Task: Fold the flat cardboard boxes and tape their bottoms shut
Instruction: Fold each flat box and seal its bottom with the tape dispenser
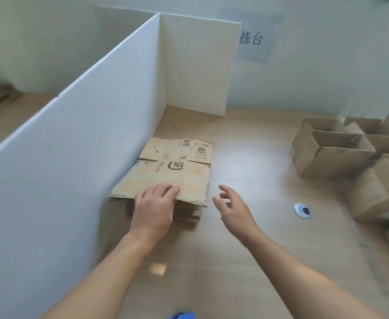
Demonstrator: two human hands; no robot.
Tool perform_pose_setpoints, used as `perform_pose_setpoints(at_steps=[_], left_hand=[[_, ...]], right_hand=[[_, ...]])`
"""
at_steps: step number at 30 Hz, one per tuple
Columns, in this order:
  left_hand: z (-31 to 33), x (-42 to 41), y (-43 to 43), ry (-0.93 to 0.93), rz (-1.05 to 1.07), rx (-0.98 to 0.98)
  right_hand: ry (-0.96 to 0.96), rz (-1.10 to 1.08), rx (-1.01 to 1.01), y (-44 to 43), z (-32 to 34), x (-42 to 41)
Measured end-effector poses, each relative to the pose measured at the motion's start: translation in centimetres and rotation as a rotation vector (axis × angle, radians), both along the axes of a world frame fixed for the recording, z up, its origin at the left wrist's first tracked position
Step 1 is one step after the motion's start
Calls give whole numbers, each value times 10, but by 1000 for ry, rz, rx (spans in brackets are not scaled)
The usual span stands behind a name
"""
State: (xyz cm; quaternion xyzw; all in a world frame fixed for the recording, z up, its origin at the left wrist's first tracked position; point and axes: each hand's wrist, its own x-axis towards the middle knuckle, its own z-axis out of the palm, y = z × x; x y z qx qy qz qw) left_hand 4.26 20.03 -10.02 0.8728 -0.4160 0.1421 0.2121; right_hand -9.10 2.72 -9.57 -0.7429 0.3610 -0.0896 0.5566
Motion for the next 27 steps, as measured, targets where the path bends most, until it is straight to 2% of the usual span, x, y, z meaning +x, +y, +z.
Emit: perform_pose_setpoints(at_steps=[5, 10, 16, 21, 24, 27], left_hand=[[67, -35, -11, 148, -138, -346], [111, -88, -20, 345, -196, -501], [110, -154, -35, 849, -238, -501], [82, -212, -39, 1018, -162, -619], [57, -239, -37, 1089, -120, -503], [28, -262, -33, 1149, -81, -325]], right_hand=[[-54, -221, 68, -45, 16, -51], [-217, -380, 215, -71, 36, -118], [-413, -430, 296, -84, 42, -241], [-483, -526, 253, -76, 35, -315], [-495, -491, 188, -66, 28, -349], [-442, -346, 141, -44, 20, -369]])
